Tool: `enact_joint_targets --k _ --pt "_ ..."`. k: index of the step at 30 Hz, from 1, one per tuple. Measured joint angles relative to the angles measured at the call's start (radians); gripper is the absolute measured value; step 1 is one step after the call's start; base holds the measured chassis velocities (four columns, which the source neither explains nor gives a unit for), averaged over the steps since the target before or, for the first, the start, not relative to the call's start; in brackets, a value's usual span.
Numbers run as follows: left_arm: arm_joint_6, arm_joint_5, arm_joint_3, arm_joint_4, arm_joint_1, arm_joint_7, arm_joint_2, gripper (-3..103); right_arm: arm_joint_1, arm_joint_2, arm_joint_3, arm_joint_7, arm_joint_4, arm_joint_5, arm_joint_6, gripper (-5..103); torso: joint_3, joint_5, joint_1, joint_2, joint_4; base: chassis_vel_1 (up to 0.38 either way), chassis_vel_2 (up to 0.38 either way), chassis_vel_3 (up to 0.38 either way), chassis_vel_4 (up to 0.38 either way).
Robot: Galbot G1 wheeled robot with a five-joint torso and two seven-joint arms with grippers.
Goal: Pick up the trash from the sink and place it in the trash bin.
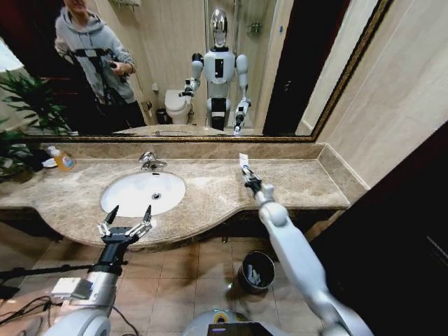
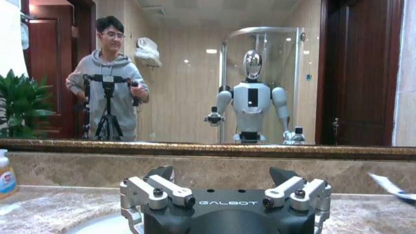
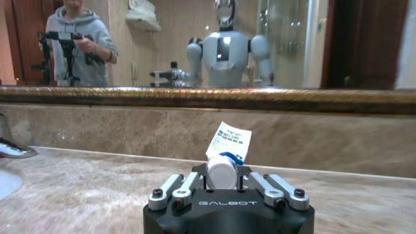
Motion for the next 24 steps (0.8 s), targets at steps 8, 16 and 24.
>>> enact_joint_targets --k 8,16,24 --pt "0.0 0.0 0.0 0.0 0.0 0.0 0.0 100 -0.324 -0.033 0.073 -0.002 0.241 0.004 0.086 25 0.0 0.0 0.0 0.0 0.0006 0.0 0.0 0.0 0.0" --pt "0.0 0.0 0.0 0.0 0.0 0.0 0.0 100 -0.642 0.058 0.135 0.0 0.287 -0.095 0.291 25 0.0 -0.0001 0.0 0.0 0.0003 0.0 0.0 0.0 0.0" --pt "0.0 0.0 0.0 0.0 0.0 0.0 0.0 100 -0.816 0.103 0.132 0.014 0.209 -0.164 0.419 25 0.0 -0.0003 0.0 0.0 0.0002 0.0 0.0 0.0 0.0"
